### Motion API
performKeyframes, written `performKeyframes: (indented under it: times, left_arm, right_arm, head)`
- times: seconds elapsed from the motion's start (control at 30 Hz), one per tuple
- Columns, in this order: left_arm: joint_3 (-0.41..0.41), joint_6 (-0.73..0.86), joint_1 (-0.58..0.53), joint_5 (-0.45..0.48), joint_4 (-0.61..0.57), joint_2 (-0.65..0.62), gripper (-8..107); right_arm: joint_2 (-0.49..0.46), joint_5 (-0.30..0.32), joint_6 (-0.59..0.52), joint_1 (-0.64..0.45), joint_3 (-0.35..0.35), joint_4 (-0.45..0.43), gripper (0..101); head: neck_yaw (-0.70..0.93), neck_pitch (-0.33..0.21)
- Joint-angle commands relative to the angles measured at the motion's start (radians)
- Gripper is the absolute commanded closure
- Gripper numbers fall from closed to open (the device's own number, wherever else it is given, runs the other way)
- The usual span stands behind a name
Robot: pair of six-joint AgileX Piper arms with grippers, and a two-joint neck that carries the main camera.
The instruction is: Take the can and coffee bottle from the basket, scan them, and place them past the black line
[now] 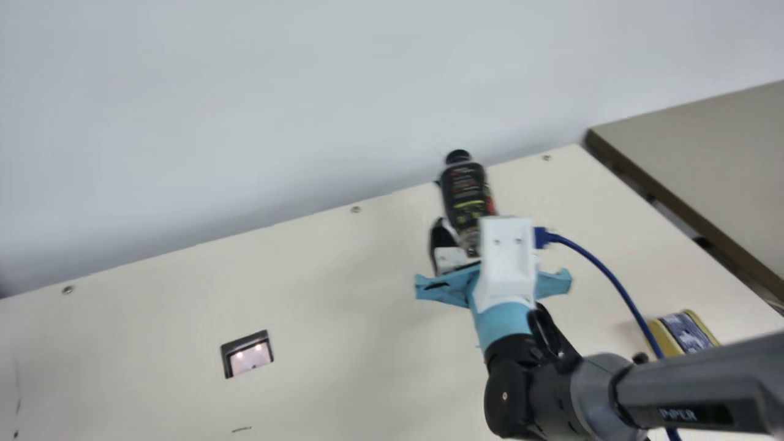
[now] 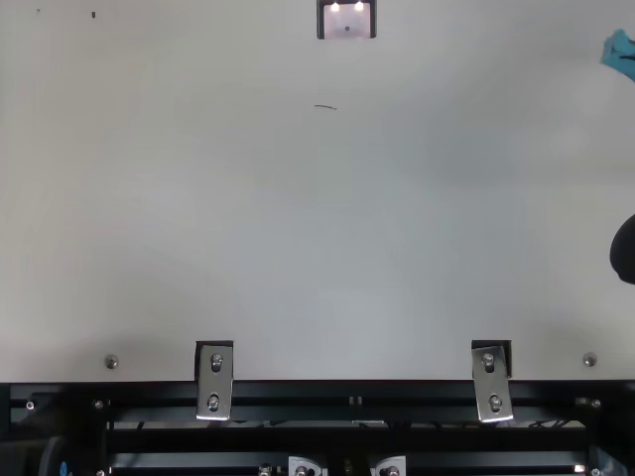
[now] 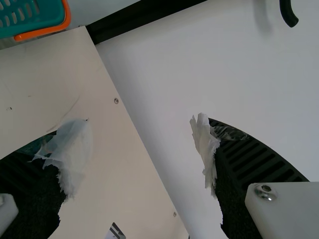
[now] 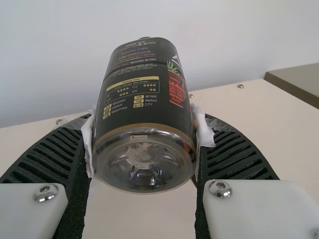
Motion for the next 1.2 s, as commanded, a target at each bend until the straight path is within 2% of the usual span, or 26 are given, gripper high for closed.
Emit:
performKeyframes:
  times: [0.0,0.2,0.4,0.77,0.97,1.17]
  left_arm:
    - [0.000,0.000,0.000,0.000,0.000,0.000,9]
    - [0.000,0.000,0.000,0.000,0.000,0.000,9]
    - [0.000,0.000,0.000,0.000,0.000,0.000,9]
    - [0.000,0.000,0.000,0.000,0.000,0.000,9]
    - [0.000,0.000,0.000,0.000,0.000,0.000,9]
    - [0.000,0.000,0.000,0.000,0.000,0.000,9]
  right_arm:
    - [-0.004,-0.001,-0.007,-0.004,0.004,0.008,101]
    - [-0.017,-0.005,-0.024,-0.026,0.020,0.033,101]
    - [-0.028,-0.009,-0.053,-0.055,0.046,0.080,101]
    - [-0.023,-0.063,-0.092,-0.117,0.100,0.154,101]
    - [0.014,-0.090,-0.074,-0.177,0.150,0.142,101]
    - [0.063,-0.113,-0.036,-0.241,0.197,0.092,101]
  head:
    - [-0.061,-0.031]
    - [-0.247,-0.021]
    - [-0.351,0.019]
    - [-0.351,0.019]
    - [-0.351,0.019]
    - [-0.351,0.019]
